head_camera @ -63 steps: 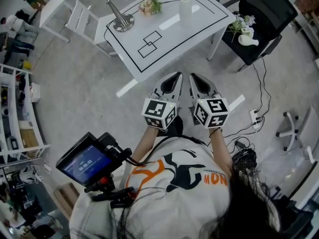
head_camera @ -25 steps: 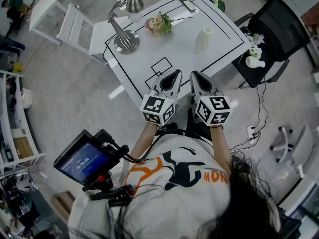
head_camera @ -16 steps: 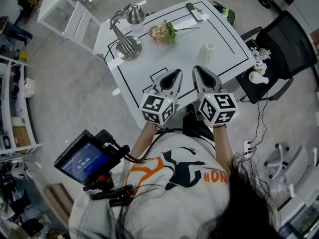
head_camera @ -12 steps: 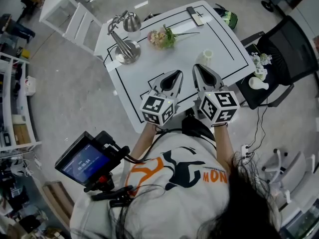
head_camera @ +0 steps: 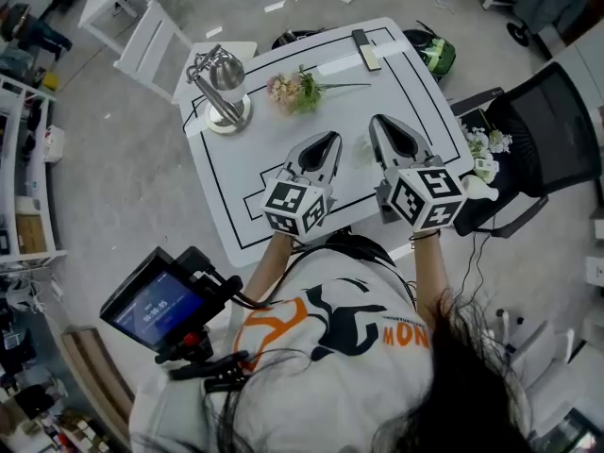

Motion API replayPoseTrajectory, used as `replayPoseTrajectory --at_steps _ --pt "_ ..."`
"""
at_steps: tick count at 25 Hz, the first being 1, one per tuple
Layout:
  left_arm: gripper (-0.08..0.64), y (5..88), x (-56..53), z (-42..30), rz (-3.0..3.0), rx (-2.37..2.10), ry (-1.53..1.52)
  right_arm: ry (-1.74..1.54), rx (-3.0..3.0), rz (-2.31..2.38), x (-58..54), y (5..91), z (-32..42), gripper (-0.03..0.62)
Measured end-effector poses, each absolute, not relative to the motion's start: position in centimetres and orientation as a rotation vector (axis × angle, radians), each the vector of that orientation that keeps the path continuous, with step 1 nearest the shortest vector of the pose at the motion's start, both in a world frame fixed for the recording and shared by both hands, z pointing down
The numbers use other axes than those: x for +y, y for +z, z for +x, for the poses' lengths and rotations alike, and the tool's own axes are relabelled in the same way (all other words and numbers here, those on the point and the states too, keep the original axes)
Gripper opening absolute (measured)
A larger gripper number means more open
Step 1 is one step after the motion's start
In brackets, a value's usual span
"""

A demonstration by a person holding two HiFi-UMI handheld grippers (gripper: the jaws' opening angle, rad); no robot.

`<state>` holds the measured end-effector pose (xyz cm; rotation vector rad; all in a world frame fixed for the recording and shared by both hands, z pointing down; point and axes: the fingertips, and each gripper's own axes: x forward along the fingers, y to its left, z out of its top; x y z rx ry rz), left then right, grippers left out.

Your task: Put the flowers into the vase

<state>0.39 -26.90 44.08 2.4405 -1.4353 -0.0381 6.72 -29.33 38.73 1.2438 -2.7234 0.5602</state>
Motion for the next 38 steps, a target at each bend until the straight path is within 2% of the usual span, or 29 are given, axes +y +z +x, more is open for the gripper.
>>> replayPoseTrajectory --at_steps 10,25,30,34,38 --pt "0.011 46.6 -31.3 -0.6 2.29 -1.589 -0.045 0.505 -2.775 0.944 -38.6 40.5 7.6 0.026" --pt "0.011 48.7 -32.7 -3.0 2.154 -1.677 -0.023 0.183 -2.61 0.175 -43.4 51.3 -1.3 0.028" --pt "0.011 49.1 -32.5 -3.8 2.121 -1.706 -0.026 0.097 -2.444 -0.036 -43.4 55.8 -3.5 0.135" --pt "0.011 49.7 -32.2 -4.5 2.098 -1.719 -0.017 0.058 -2.362 -0.082 -44.2 58.3 -5.0 0.187" --pt "0.011 49.9 -31.5 -5.0 2.081 -1.728 -0.002 -0.047 -2.26 -0.132 -44.5 60.1 -6.0 0.21"
